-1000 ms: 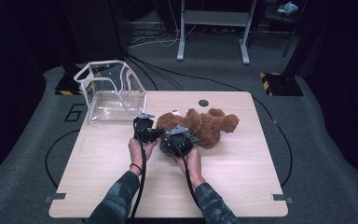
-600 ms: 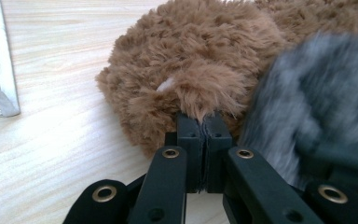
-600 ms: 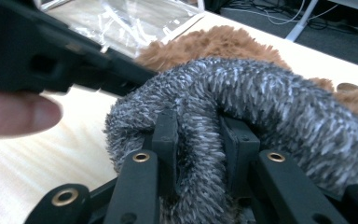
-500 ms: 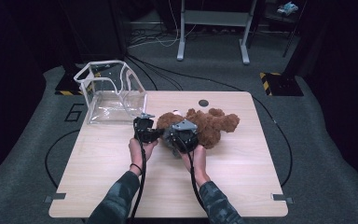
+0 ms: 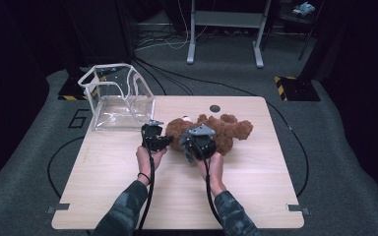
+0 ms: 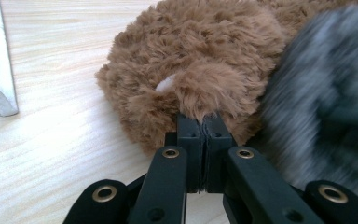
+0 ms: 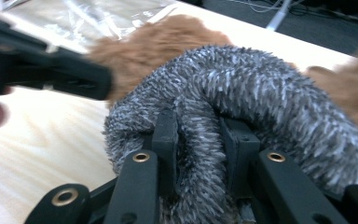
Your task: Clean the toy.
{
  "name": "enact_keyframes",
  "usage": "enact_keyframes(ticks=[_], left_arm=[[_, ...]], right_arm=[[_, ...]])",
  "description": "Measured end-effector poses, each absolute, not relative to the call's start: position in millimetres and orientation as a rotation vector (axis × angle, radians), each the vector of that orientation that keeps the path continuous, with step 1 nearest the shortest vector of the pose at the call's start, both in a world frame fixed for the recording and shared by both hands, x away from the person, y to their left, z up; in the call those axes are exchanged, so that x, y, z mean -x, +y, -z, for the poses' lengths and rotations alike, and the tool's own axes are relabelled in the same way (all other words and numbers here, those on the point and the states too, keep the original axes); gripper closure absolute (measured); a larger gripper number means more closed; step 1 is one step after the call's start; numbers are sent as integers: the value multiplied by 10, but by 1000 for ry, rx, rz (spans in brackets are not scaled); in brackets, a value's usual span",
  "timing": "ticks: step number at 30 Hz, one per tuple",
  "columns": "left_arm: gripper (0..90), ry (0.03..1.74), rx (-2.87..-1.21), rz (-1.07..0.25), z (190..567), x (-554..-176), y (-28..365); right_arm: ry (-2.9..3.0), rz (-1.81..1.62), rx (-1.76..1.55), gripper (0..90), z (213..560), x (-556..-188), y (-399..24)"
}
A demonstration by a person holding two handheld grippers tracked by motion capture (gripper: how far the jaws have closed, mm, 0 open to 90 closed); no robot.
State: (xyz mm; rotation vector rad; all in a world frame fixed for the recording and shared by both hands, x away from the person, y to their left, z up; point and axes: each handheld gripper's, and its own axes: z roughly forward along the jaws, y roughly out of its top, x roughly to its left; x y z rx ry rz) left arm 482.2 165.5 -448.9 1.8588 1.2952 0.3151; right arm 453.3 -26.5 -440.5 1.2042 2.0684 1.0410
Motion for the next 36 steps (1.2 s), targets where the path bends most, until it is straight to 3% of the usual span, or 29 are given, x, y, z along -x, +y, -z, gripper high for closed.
enact_keyframes(ticks=[29, 34, 36], left_arm=[[866, 1296, -1880, -319, 4522, -4861, 1647], [831, 1300, -1886, -315, 4523, -4865, 1646], [775, 1295, -1893, -303, 4523, -4865, 1653]], right_arm=[[1872, -761, -1646, 671, 4699, -4233, -2114], [1861, -688, -1780, 482, 4781, -4310, -2385], [1874, -706, -1782, 339, 4761, -4312, -2432]])
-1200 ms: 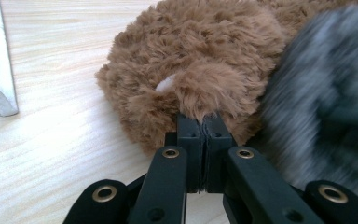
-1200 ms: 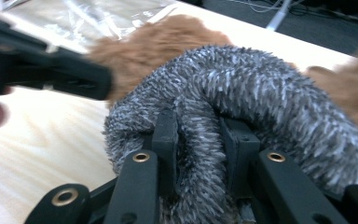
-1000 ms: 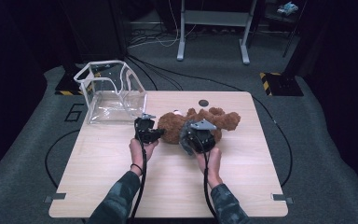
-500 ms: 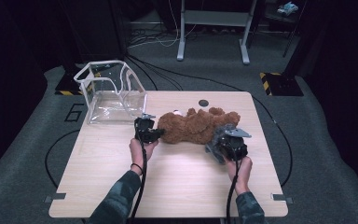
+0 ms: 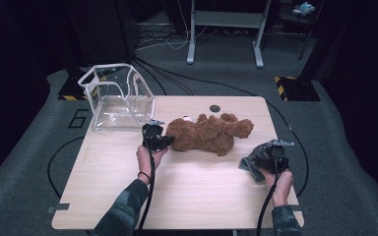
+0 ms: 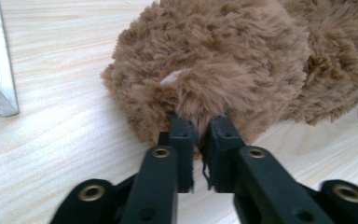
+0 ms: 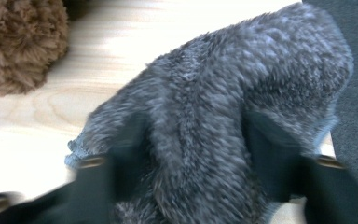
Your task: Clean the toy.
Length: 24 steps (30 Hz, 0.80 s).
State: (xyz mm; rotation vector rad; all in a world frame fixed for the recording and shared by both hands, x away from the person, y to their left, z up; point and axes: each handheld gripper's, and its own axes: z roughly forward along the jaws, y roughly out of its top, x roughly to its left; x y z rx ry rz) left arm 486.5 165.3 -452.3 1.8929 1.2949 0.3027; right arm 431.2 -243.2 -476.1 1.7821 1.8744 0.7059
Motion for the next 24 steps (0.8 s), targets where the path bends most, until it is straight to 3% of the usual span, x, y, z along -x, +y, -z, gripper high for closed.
enact_keyframes(ticks=[4, 6, 7, 12, 17, 24], left_arm=[[639, 1284, -1894, -291, 4514, -4866, 1654], [598, 1286, -1894, -298, 4502, -4862, 1639], [512, 1289, -1885, -295, 4497, -4859, 1629], [352, 1279, -1886, -312, 4457, -4852, 1598], [280, 1286, -1884, -318, 4458, -4864, 1605], [244, 1286, -1880, -319, 4452, -4879, 1604]], right_arm=[[1881, -791, -1728, 157, 4623, -4242, -2445], [1884, -810, -1709, 149, 4581, -4220, -2435], [1913, -836, -1672, 128, 4517, -4201, -2394], [2008, -903, -1588, 94, 4455, -4229, -2222], [2057, -934, -1559, 77, 4510, -4328, -2086], [2097, -962, -1530, 54, 4515, -4469, -2021]])
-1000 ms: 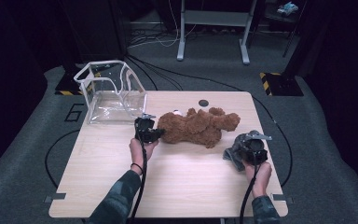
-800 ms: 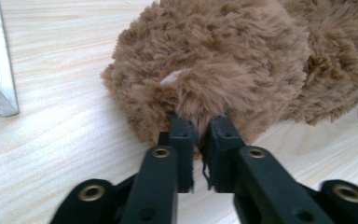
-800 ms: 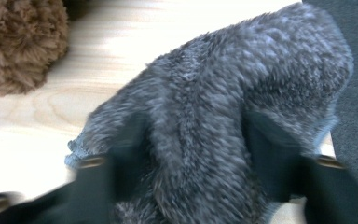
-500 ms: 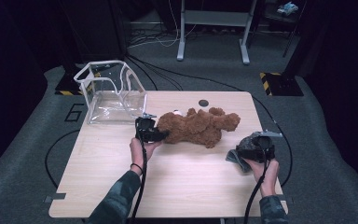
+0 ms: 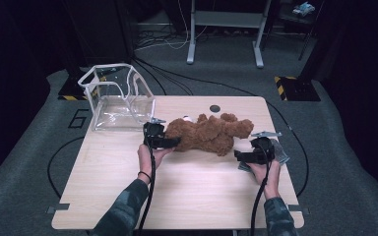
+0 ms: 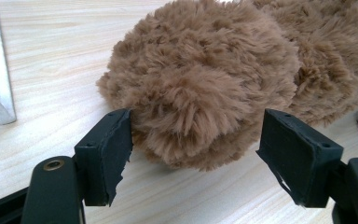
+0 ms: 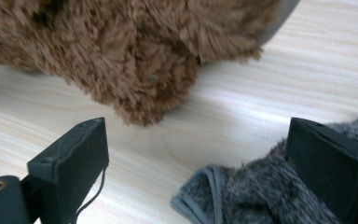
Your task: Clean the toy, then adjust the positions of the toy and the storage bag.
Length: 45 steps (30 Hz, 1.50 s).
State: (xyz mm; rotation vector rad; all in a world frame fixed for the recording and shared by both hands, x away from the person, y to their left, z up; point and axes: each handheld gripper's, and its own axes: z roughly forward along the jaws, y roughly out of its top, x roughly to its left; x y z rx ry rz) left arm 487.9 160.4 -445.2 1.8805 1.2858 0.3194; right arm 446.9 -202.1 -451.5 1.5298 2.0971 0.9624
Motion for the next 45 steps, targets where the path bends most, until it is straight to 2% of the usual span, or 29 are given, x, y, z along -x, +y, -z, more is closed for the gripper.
enact_keyframes(ticks=[7, 10, 17, 22, 24, 27, 29, 30, 31, 33, 35, 39, 45], left_arm=[[234, 1257, -1924, -336, 4408, -4919, 1557], [259, 1270, -1932, -332, 4431, -4971, 1551], [418, 1262, -1985, -371, 4447, -5022, 1531], [572, 1257, -2012, -374, 4441, -5057, 1522], [609, 1249, -2021, -371, 4440, -5069, 1530], [661, 1237, -2028, -373, 4449, -5076, 1529], [699, 1230, -2036, -372, 4458, -5081, 1524], [715, 1229, -2033, -376, 4462, -5080, 1518], [731, 1224, -2043, -378, 4461, -5080, 1517], [755, 1213, -2048, -395, 4460, -5082, 1511], [774, 1207, -2041, -414, 4452, -5074, 1500], [792, 1191, -2027, -446, 4427, -5060, 1494], [802, 1162, -2001, -504, 4348, -5060, 1490]], right_arm=[[2098, -1002, -1533, 42, 4426, -4566, -2023], [2106, -1006, -1532, 32, 4385, -4638, -2032], [2113, -1032, -1521, 15, 4286, -4790, -2030], [2116, -1034, -1550, 28, 4269, -4937, -2035], [2100, -1057, -1566, 65, 4277, -4987, -2060], [2125, -1067, -1582, 177, 4307, -5055, -2064], [2114, -1064, -1581, 330, 4322, -5077, -2065], [2110, -1064, -1572, 356, 4331, -5090, -2063], [2105, -1068, -1563, 433, 4335, -5087, -2059], [2100, -1067, -1559, 533, 4333, -5076, -2056], [2091, -1055, -1535, 604, 4326, -5061, -2047], [2061, -1034, -1489, 666, 4262, -5009, -2013], [2006, -1058, -1445, 683, 4156, -4916, -2007]])
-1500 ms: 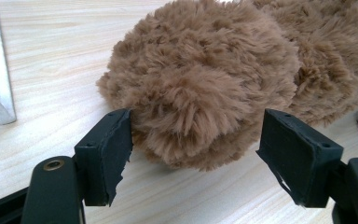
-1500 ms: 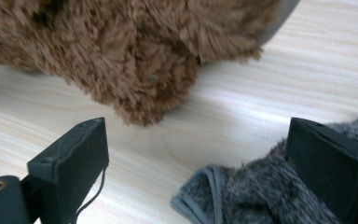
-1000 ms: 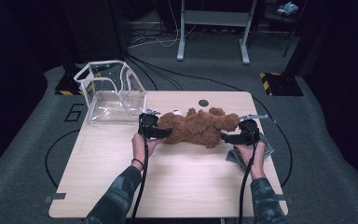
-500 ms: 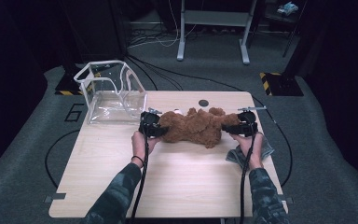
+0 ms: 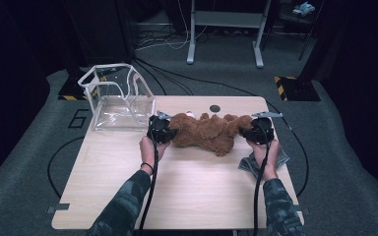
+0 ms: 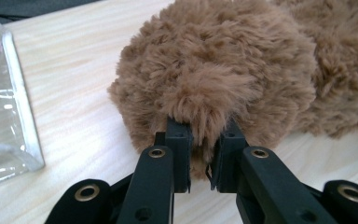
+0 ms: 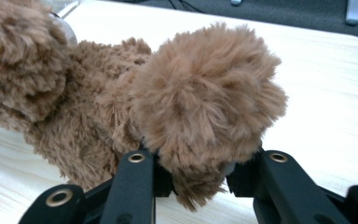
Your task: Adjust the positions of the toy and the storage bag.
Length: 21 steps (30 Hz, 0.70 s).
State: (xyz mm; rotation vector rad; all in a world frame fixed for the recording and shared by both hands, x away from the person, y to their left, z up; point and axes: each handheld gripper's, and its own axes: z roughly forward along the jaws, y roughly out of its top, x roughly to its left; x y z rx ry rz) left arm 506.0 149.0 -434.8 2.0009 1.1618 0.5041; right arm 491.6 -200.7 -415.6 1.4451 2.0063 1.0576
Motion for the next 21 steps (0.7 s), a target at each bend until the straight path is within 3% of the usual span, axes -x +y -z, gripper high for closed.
enact_keyframes(ticks=[12, 21], left_arm=[[812, 1147, -1957, -530, 4178, -5158, 1557], [822, 1127, -1979, -553, 4101, -5283, 1559]], right_arm=[[1928, -1144, -1345, 684, 3830, -4603, -1931], [1927, -1176, -1332, 683, 3778, -4411, -1863]])
